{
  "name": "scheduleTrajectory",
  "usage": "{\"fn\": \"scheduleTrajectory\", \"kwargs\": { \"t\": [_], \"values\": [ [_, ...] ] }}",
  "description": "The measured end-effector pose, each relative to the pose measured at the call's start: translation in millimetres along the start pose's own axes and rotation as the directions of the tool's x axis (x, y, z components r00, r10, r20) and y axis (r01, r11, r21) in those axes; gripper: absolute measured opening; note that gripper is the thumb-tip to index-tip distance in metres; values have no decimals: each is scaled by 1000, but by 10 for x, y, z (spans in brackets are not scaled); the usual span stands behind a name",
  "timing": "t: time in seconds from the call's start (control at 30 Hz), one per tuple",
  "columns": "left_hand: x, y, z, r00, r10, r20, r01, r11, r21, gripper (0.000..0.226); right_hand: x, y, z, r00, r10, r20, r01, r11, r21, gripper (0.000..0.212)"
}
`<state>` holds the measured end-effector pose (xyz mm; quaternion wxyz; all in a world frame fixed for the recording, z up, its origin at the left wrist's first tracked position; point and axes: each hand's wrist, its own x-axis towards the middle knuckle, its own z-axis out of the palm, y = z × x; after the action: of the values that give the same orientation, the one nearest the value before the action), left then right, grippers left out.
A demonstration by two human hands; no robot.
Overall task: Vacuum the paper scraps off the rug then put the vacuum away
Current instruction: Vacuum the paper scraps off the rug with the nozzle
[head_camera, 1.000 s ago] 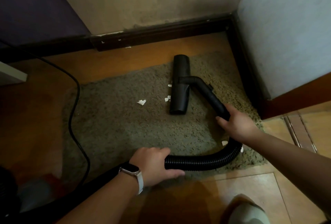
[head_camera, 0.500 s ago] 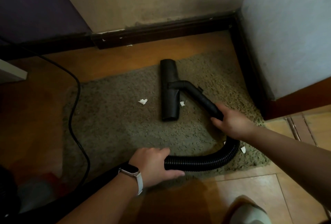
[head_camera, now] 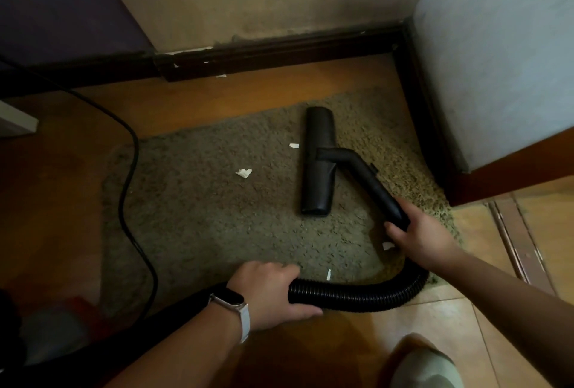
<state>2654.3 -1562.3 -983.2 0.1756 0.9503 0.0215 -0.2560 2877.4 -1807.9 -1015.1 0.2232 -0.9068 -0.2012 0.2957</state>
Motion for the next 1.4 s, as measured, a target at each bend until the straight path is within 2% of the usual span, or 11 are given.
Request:
{"fn": "scheduleTrajectory", "kwargs": {
  "t": [0.23, 0.47, 0.57, 0.67, 0.8, 0.93, 1.13, 1.3, 1.4],
  "values": [
    [-5, 36, 16, 999, 30, -9, -30, 1000, -1, 64, -221, 27, -49, 1000, -20, -18, 21, 997, 72, 46],
    [29, 133, 19, 993, 114, 34, -116, 993, 39, 71, -474, 104, -71, 998, -53, -12, 54, 997, 51, 49],
    [75, 226, -3, 978, 180, 103, -184, 983, 21, 64, -672, 208, -86, 1000, -14, 17, 13, 999, 50, 53],
    [112, 338, -19, 960, 250, 124, -254, 967, 25, 59, -940, 298, -113, 999, 48, -18, -47, 998, 46, 51],
    [80, 509, -70, 935, 319, 157, -330, 943, 50, 69, -1375, 360, -134, 979, 194, -59, -188, 978, 89, 41],
    [-55, 579, -107, 917, 334, 220, -357, 931, 74, 78, -1776, 349, -42, 953, 273, -131, -253, 955, 152, 37],
    [-205, 678, -145, 874, 379, 304, -425, 899, 100, 66, -2295, 359, 244, 925, 339, -171, -304, 931, 203, 44],
    [-293, 740, -49, 867, 412, 280, -458, 880, 123, 70, -2600, 438, 411, 862, 472, -187, -399, 858, 324, 40],
    [-325, 742, 4, 878, 398, 265, -440, 889, 126, 77, -2651, 467, 478, 851, 492, -185, -422, 849, 317, 38]
  ]
}}
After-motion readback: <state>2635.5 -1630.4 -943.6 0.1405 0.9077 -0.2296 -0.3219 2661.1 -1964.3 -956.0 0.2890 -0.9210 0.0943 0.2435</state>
